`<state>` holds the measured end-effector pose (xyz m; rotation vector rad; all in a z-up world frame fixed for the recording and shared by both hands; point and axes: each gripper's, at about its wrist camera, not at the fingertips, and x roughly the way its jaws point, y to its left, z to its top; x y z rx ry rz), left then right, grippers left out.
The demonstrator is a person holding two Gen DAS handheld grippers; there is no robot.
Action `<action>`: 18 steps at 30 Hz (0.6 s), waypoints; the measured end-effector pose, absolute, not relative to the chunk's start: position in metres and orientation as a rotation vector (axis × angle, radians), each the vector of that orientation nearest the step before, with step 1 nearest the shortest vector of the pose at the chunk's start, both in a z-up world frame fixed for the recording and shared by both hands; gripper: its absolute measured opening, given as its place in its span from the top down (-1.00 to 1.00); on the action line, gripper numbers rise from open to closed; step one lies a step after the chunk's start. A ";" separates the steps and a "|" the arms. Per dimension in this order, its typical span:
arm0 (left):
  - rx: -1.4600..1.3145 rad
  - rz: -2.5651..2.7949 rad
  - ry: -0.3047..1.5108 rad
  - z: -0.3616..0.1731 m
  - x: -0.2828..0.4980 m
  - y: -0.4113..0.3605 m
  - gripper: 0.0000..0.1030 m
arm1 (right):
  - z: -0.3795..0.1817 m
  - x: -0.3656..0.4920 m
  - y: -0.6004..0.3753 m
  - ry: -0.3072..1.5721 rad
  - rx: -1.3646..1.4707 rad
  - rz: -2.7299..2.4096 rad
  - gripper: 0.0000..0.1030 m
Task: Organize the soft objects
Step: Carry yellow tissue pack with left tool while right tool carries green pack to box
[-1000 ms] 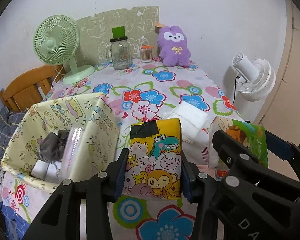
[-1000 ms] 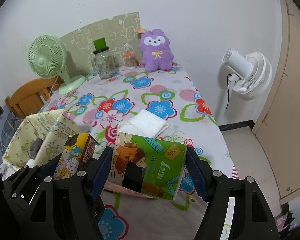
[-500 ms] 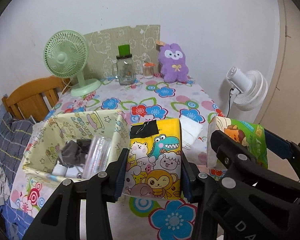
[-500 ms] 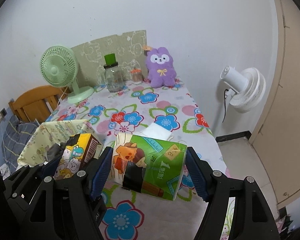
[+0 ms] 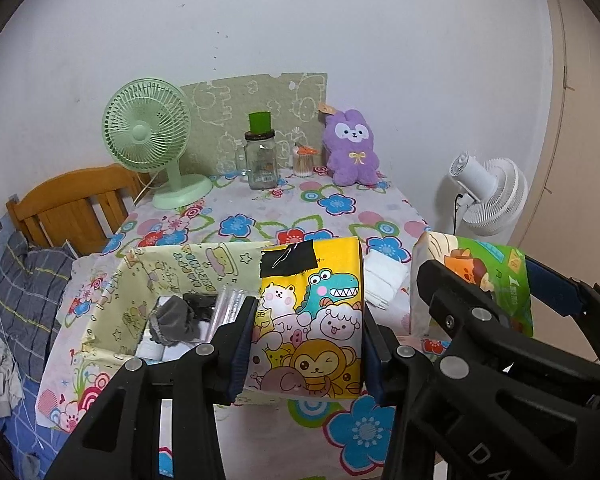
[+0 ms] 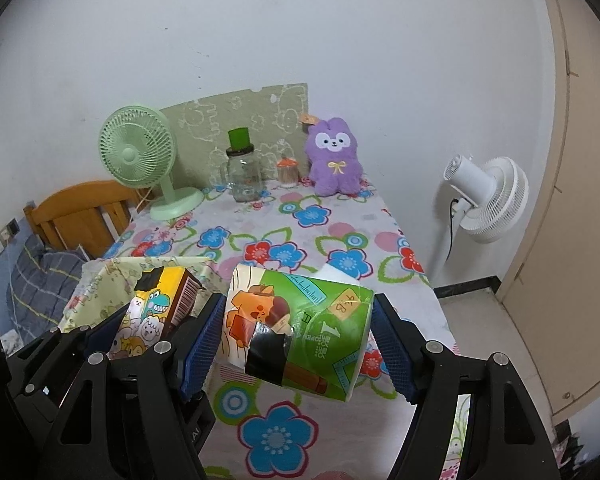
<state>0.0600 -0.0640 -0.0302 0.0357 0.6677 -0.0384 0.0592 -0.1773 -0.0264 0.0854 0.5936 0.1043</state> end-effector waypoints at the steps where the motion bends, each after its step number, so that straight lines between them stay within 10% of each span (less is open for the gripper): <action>1: 0.035 -0.037 0.666 -0.029 0.060 -0.061 0.08 | -0.026 0.059 -0.175 0.593 0.084 0.106 -0.45; 18: 0.036 -0.014 0.659 -0.024 0.070 -0.020 0.08 | -0.018 0.075 -0.133 0.594 0.089 0.168 -0.45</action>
